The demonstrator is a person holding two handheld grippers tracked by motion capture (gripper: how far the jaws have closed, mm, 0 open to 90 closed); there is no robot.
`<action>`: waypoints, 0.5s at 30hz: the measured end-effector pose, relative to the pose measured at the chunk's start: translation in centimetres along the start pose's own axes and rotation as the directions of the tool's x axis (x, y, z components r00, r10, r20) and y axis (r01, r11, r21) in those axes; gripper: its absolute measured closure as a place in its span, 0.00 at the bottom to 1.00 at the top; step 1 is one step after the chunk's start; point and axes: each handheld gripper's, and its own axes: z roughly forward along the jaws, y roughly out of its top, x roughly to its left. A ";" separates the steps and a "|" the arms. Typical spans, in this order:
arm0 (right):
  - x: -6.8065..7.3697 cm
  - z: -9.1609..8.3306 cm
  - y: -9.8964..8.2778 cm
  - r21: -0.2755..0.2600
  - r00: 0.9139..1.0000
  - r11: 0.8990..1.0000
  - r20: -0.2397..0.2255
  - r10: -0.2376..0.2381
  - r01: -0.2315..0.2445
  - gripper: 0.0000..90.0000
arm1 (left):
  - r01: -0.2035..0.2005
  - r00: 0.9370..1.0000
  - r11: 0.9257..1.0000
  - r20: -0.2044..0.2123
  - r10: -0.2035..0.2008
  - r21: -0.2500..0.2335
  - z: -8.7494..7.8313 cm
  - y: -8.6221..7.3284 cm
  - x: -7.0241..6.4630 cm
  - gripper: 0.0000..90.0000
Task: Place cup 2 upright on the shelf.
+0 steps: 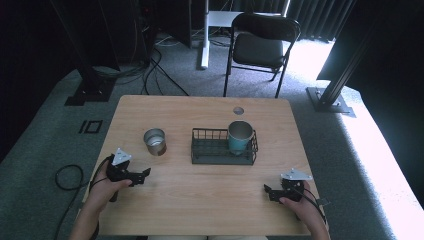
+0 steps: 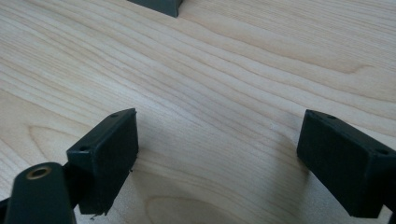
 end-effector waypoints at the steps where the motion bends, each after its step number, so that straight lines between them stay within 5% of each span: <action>1: 0.0 0.0 0.0 0.000 1.000 1.000 0.000 0.000 0.000 0.14 | 0.000 1.000 1.000 0.000 0.000 -0.005 0.1 0.2 0.0 0.01; 15: 0.0 0.0 0.0 0.000 1.000 1.000 -0.001 0.000 0.000 0.14 | 0.010 1.000 0.999 0.006 -0.010 -0.052 1.3 2.5 0.3 0.01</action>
